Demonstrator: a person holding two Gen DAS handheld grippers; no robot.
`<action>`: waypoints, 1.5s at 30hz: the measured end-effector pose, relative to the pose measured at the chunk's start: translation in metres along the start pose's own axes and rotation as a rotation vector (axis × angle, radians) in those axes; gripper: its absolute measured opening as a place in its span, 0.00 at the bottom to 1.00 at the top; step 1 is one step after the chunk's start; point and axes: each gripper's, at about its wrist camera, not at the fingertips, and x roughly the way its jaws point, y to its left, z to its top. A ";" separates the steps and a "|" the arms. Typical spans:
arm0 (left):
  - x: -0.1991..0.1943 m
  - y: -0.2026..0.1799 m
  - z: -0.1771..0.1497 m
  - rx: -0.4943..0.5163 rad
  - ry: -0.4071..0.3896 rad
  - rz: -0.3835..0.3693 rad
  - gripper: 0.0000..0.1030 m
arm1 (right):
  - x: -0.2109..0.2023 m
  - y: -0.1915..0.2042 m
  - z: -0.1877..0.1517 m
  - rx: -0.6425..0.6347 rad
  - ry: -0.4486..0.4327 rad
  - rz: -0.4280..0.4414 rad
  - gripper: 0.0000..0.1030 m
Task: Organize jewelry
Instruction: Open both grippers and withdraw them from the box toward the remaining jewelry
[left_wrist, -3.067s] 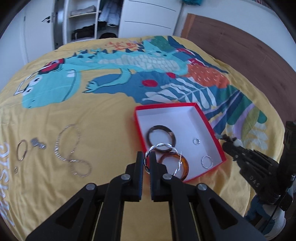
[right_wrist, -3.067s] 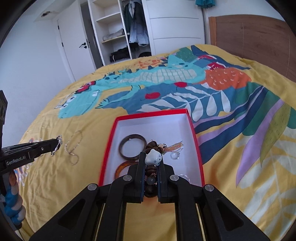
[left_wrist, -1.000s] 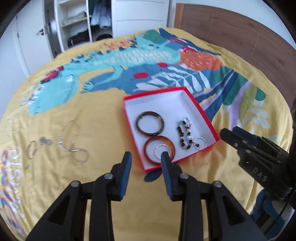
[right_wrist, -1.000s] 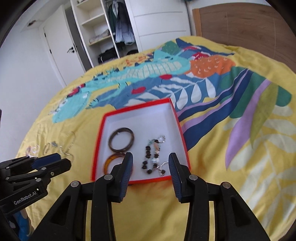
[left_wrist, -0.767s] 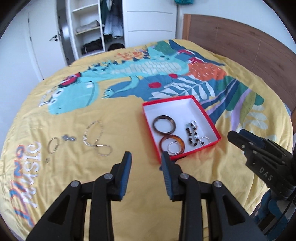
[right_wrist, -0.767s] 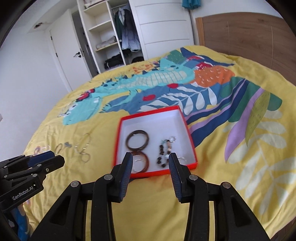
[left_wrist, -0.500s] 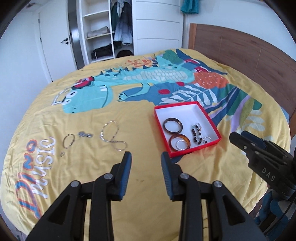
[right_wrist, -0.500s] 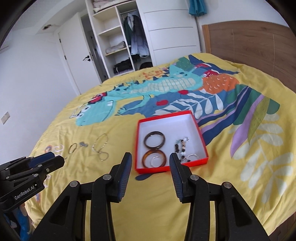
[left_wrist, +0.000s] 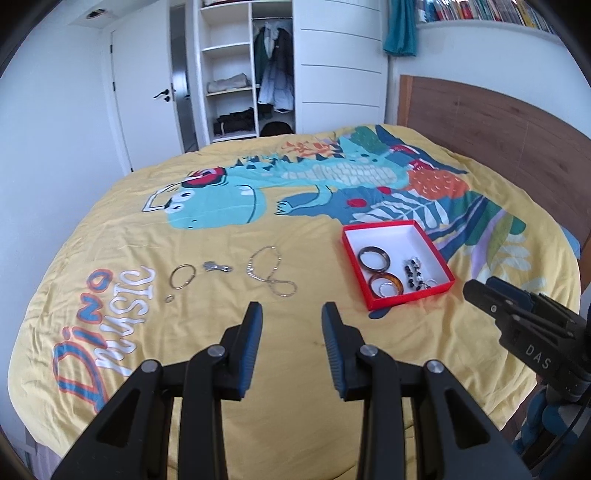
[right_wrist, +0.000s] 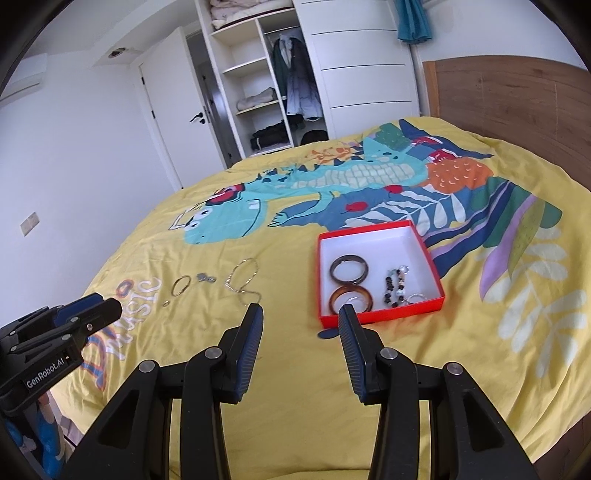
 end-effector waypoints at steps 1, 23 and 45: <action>-0.003 0.006 -0.002 -0.008 -0.006 0.005 0.31 | -0.001 0.004 -0.001 -0.004 0.000 0.003 0.41; -0.001 0.080 -0.028 -0.122 -0.003 0.085 0.31 | 0.025 0.075 -0.017 -0.099 0.074 0.063 0.42; 0.014 0.128 -0.047 -0.168 0.019 0.150 0.31 | 0.053 0.105 -0.026 -0.149 0.130 0.104 0.50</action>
